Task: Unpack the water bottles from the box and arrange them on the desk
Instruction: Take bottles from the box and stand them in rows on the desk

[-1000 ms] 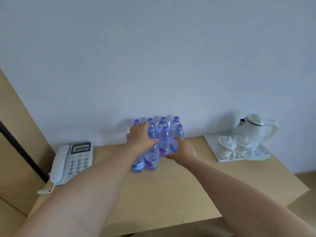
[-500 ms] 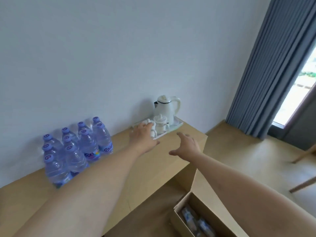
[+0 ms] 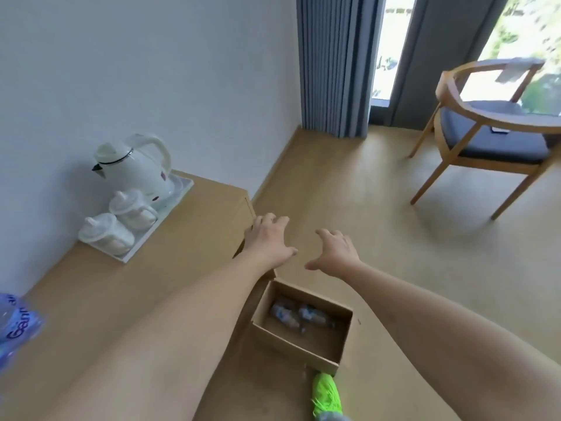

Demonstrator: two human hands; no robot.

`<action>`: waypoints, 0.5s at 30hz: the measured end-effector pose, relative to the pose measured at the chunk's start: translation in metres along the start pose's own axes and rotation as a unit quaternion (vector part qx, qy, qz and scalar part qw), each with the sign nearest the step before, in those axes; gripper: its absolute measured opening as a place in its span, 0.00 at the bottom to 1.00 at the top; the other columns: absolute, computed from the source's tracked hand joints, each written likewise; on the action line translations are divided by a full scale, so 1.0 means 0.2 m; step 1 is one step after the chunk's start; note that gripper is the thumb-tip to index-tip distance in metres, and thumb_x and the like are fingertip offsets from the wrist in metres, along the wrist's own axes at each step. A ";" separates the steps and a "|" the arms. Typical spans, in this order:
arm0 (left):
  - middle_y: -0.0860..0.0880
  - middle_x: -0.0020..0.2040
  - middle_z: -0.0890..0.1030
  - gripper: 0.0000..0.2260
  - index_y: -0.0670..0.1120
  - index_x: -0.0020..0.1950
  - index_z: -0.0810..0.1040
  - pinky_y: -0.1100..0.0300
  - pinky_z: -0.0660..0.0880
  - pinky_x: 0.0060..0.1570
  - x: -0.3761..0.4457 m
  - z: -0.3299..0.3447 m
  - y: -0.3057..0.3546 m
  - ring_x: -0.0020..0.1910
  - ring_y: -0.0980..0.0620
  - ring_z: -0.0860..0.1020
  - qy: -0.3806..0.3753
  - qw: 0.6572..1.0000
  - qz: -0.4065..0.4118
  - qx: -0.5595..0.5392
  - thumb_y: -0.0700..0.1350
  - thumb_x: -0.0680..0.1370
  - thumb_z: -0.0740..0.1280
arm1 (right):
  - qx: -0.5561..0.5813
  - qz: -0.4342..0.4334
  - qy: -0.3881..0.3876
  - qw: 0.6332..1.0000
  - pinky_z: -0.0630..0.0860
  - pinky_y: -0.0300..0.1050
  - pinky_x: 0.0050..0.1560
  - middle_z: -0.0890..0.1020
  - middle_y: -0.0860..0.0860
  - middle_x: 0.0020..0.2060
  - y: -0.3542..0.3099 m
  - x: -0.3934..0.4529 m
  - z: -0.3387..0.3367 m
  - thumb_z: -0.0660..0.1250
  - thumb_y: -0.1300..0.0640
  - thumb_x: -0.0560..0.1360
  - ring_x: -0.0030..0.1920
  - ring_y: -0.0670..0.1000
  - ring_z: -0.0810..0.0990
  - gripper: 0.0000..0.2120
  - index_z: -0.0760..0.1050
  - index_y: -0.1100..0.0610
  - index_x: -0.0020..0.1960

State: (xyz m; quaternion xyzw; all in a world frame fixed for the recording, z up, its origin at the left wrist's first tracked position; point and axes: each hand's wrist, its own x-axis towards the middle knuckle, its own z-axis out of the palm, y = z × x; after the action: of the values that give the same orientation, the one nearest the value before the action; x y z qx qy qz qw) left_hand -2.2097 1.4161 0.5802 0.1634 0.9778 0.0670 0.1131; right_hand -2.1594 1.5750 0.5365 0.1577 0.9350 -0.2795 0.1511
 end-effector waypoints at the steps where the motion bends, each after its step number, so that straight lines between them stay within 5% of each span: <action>1: 0.46 0.72 0.65 0.34 0.54 0.72 0.64 0.46 0.65 0.66 0.03 0.07 0.05 0.71 0.44 0.61 -0.018 1.000 0.012 0.003 0.62 0.70 0.70 | 0.003 0.022 -0.013 1.000 0.70 0.54 0.63 0.70 0.55 0.68 0.09 0.01 0.03 0.78 0.41 0.63 0.68 0.59 0.67 0.47 0.59 0.48 0.76; 15: 0.47 0.69 0.68 0.30 0.53 0.69 0.69 0.48 0.67 0.65 0.29 1.21 -0.08 0.69 0.44 0.64 -0.229 0.972 0.039 0.028 0.60 0.70 0.71 | 0.067 0.196 -0.145 0.967 0.74 0.50 0.57 0.75 0.57 0.61 0.77 0.24 0.90 0.78 0.41 0.62 0.63 0.59 0.73 0.43 0.65 0.52 0.72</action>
State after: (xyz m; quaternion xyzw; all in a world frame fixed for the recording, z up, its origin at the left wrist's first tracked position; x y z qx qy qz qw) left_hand -2.2082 1.4433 0.3330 0.2156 0.9203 0.0043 0.3263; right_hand -2.1093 1.6046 0.3022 0.3053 0.8329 -0.3265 0.3263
